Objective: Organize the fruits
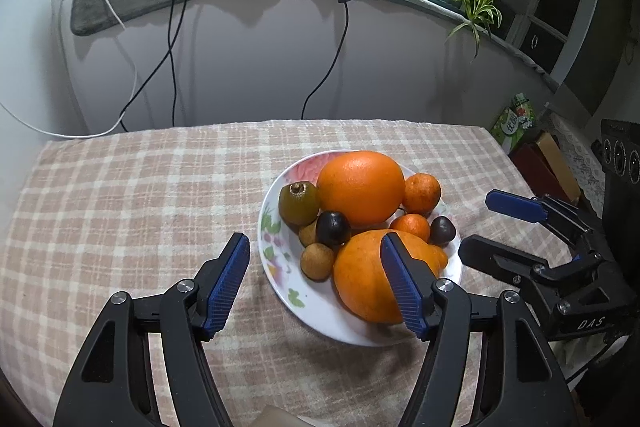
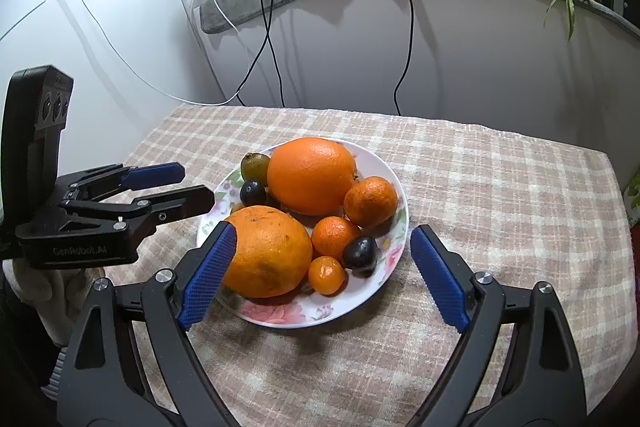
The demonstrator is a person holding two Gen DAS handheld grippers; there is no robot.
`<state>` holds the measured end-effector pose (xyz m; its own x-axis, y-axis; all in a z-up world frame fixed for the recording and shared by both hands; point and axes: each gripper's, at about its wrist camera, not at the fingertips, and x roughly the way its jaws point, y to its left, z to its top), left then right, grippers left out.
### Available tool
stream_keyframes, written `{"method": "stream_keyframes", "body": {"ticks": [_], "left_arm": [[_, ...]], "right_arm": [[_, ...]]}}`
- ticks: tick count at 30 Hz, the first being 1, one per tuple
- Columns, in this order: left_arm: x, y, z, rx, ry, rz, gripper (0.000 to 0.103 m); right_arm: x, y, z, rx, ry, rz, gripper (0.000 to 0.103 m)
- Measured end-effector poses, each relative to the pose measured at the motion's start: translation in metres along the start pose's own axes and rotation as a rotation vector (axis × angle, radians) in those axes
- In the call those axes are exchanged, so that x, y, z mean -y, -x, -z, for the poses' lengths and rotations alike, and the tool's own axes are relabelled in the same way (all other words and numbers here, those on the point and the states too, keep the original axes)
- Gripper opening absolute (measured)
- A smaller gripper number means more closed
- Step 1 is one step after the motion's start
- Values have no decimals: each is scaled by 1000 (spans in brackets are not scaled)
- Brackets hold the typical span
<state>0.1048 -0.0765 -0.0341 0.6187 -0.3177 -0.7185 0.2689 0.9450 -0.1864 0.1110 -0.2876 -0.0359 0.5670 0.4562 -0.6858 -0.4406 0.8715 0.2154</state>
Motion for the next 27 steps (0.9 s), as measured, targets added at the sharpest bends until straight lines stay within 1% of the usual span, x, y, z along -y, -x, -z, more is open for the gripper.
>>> {"method": "stream_keyframes", "body": {"ticks": [5, 8, 16, 17, 20, 21, 22, 24, 27], "left_arm": [[4, 9, 4, 29, 0, -37, 68], [6, 13, 7, 46, -1, -58, 73], [11, 32, 20, 92, 19, -108, 76], [11, 35, 22, 99, 23, -114, 77], [11, 43, 24, 116, 25, -132, 77], [11, 45, 25, 121, 24, -138, 77], [11, 47, 25, 127, 22, -143, 77], [11, 50, 26, 132, 23, -147, 82], [12, 54, 26, 147, 20, -161, 82]], "right_arm": [[1, 4, 1, 10, -14, 14, 91], [1, 6, 3, 10, -19, 17, 91], [-7, 15, 6, 22, -21, 36, 92], [-8, 18, 7, 27, -22, 43, 92], [-11, 24, 8, 40, -23, 56, 100], [-11, 27, 9, 49, -24, 59, 102], [-12, 29, 10, 55, -25, 61, 102], [-13, 32, 10, 57, -27, 66, 102], [-14, 36, 11, 61, -34, 75, 102]]}}
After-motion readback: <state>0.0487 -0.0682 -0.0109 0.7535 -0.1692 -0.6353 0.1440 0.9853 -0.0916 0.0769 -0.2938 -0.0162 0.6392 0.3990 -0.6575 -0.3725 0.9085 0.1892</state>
